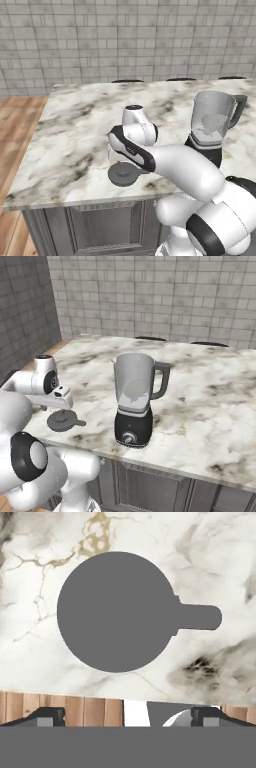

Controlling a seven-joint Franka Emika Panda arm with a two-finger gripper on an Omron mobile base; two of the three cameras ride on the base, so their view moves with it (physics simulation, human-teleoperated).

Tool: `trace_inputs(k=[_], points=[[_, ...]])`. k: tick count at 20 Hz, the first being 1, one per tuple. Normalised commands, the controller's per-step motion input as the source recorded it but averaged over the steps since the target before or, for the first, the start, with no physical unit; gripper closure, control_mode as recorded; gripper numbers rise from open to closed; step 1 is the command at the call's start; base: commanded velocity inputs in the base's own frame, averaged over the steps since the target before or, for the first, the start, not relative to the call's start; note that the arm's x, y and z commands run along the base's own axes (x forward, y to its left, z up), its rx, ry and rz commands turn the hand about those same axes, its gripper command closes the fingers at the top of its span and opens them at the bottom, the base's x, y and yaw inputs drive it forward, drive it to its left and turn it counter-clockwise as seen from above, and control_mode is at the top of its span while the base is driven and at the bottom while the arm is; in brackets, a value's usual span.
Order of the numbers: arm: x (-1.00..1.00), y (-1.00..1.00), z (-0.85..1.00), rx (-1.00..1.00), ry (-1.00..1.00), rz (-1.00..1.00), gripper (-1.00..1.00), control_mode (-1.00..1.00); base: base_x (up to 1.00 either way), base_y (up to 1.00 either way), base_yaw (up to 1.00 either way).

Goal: Grab the lime and lemon wedge from the fridge, place them in the blender, close the lid, and turn on the blender to create a marinade.

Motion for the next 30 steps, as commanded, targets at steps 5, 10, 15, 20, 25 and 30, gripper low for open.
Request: trace_inputs(k=[5, 10, 15, 20, 25, 30], points=[[0.1, 0.07, -0.38, 0.0, 0.0, 0.0, -1.0, -1.0, 0.0, 0.0, 0.0], [0.11, 0.2, -0.47, 0.0, 0.0, 0.0, -1.0, -1.0, 0.0, 0.0, 0.0], [0.29, 0.15, -0.28, 0.0, 0.0, 0.0, -1.0, -1.0, 0.0, 0.0, 0.0], [0.38, -0.01, -0.18, 0.0, 0.0, 0.0, -1.0, -1.0, 0.0, 0.0, 0.0], [0.16, 0.0, -0.05, 0.0, 0.0, 0.0, -1.0, -1.0, 0.0, 0.0, 0.0], [0.0, 0.0, -0.18, 0.0, 0.0, 0.02, -1.0, -1.0, 0.0, 0.0, 0.0]])
